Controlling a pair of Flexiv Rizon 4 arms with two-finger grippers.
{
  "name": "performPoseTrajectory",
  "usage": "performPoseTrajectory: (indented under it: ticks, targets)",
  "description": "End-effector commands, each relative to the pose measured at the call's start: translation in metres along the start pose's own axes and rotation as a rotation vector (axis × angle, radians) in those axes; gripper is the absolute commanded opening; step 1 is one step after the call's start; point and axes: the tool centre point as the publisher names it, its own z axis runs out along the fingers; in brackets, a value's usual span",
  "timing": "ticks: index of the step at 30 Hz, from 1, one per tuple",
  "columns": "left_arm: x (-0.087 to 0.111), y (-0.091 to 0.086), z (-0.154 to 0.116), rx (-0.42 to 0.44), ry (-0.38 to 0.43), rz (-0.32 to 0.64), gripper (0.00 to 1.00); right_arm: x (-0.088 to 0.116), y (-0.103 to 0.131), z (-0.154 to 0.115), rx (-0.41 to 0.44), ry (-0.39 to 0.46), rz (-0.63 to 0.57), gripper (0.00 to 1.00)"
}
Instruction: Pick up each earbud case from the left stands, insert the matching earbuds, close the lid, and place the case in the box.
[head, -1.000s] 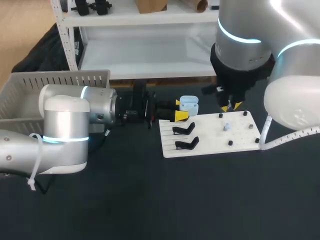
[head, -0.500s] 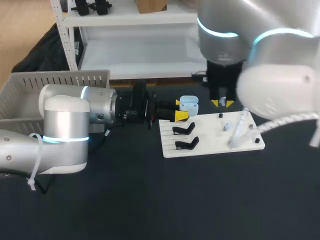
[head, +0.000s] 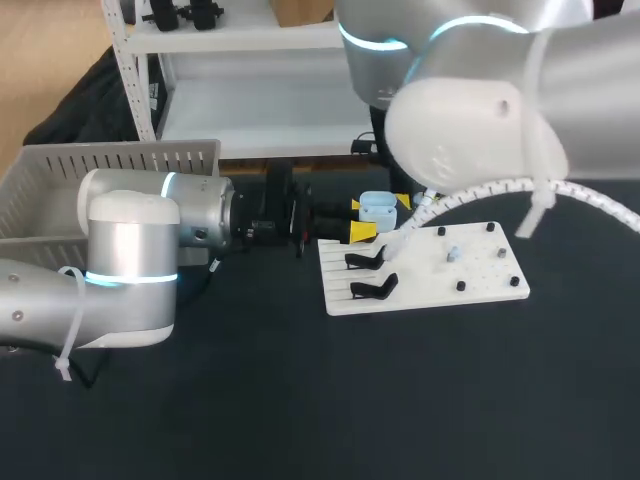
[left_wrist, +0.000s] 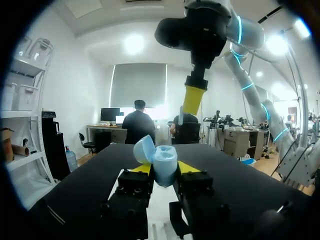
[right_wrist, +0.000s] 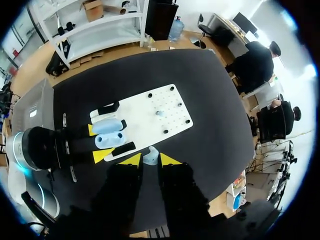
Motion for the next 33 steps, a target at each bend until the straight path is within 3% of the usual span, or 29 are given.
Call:
performPoseTrajectory:
  ticks: [1, 4, 11, 17, 33]
  targets:
    - [0.0, -0.001, 0.0, -0.005, -0.001, 0.001, 0.0, 0.0, 0.002, -0.001, 0.006, 0.001, 0.001, 0.0]
    - [0.0, -0.001, 0.0, -0.005, -0.001, 0.001, 0.0, 0.0, 0.002, -0.001, 0.006, 0.001, 0.001, 0.0]
    - [0.0, -0.001, 0.0, -0.005, -0.001, 0.001, 0.0, -0.004, 0.016, -0.002, -0.003, 0.021, 0.124, 0.0]
    - [0.0, -0.001, 0.0, -0.005, -0.001, 0.001, 0.0, -0.012, 0.026, -0.004, -0.037, 0.081, 0.201, 0.0]
    - [-0.005, -0.005, 0.002, -0.013, -0.04, 0.098, 0.0, -0.007, 0.024, -0.013, -0.043, 0.125, 0.23, 0.0]
